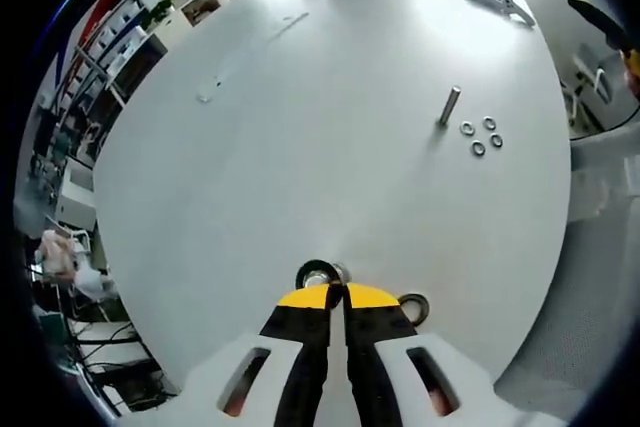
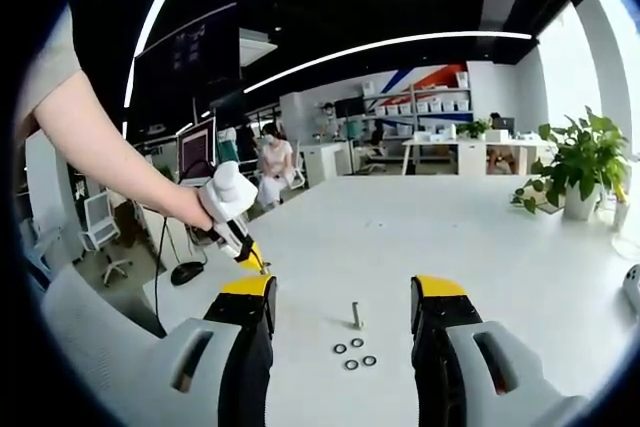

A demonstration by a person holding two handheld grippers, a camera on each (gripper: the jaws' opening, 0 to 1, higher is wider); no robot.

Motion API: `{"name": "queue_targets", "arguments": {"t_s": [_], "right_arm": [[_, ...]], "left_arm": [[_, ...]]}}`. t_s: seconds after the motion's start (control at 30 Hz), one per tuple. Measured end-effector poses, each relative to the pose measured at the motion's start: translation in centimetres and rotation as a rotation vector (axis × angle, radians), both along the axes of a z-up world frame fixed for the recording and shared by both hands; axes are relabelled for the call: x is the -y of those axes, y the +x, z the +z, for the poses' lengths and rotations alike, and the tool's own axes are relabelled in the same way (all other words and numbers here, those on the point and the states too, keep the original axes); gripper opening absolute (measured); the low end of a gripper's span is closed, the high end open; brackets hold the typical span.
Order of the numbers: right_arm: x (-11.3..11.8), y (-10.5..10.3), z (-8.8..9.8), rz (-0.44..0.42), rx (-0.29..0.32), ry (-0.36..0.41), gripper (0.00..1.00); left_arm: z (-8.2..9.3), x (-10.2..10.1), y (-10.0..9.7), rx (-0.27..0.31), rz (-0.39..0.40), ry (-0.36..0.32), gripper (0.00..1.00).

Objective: Place the washer onto the threaded stud by aligning its center hole with the stud, sliding it down to the base, and recovering from edge contact or off-axis alignment until the washer reaches the visible bottom stop.

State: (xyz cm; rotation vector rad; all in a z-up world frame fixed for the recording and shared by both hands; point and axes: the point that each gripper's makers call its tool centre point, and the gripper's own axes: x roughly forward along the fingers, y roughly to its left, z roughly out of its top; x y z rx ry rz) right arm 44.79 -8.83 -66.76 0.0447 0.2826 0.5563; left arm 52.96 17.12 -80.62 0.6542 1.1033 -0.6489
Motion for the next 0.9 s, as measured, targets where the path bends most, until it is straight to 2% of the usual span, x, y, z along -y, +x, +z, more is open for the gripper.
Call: {"name": "queue_targets", "arguments": {"t_s": [0.67,0.83,0.9], "right_arm": [[0.22,0.03,-0.05,-0.008,-0.002,-0.006,0.57],[0.28,0.02,-0.13,-0.010,-0.004,-0.010,0.57],[0.30,0.07,-0.15,-0.011,-0.004,-0.010,0.57]], "left_arm": [[-0.26,0.05,-0.17,0.030,-0.008,0.007,0.02],[-0.09,0.28,-0.29,0.048,-0.067,0.043,0.03],[-0.11,0.30,-0.38,0.043,-0.065,0.036,0.03]]}}
